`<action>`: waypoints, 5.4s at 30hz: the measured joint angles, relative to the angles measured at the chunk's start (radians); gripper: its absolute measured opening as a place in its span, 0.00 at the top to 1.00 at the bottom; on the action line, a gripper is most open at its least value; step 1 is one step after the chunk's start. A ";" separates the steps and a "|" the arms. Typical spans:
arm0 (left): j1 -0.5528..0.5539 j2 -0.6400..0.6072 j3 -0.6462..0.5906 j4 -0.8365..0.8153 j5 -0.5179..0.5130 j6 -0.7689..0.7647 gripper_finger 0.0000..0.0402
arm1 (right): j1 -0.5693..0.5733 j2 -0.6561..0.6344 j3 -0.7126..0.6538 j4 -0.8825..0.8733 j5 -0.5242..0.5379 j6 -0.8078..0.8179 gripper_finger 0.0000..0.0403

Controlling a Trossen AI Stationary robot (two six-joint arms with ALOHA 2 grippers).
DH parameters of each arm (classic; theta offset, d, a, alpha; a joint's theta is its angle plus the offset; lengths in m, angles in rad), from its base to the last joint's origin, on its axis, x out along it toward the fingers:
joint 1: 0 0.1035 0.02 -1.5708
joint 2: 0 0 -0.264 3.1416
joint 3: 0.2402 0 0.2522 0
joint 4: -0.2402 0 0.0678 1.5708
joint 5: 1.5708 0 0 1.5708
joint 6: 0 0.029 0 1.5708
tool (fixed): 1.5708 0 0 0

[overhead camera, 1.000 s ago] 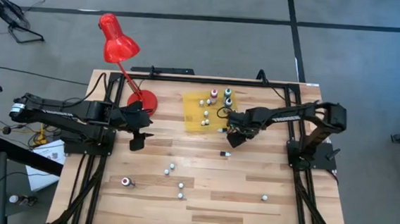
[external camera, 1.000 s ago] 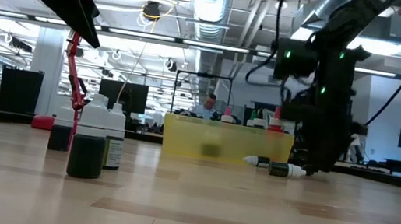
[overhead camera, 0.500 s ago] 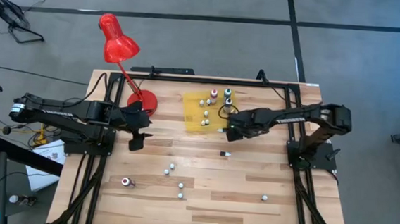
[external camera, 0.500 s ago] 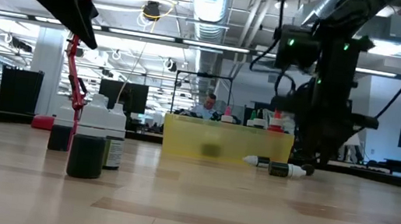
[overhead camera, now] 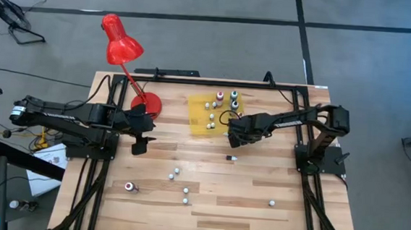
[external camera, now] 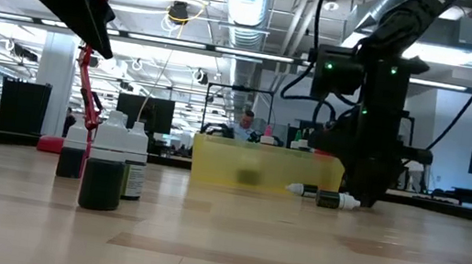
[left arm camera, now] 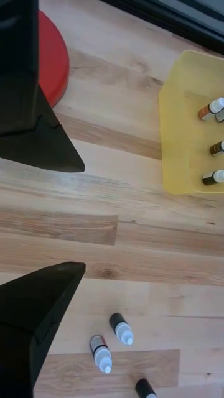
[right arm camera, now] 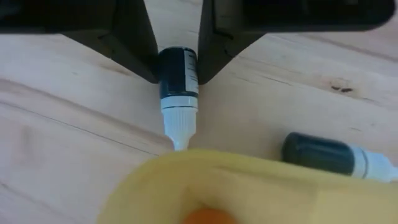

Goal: Pick & Place food coloring
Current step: Put the small purple food coloring bottle into the yellow bin

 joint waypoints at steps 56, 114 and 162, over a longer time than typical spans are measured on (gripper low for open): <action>-0.144 0.415 0.000 0.889 0.182 0.716 0.40 | 0.232 -0.018 0.320 0.656 -0.381 -0.482 0.86; -0.169 0.416 -0.001 0.884 0.132 0.721 0.63 | 0.217 -0.018 0.317 0.619 -0.513 -0.456 0.85; -0.171 0.414 0.000 0.874 0.170 0.715 0.89 | 0.218 -0.016 0.317 0.605 -0.514 -0.455 0.85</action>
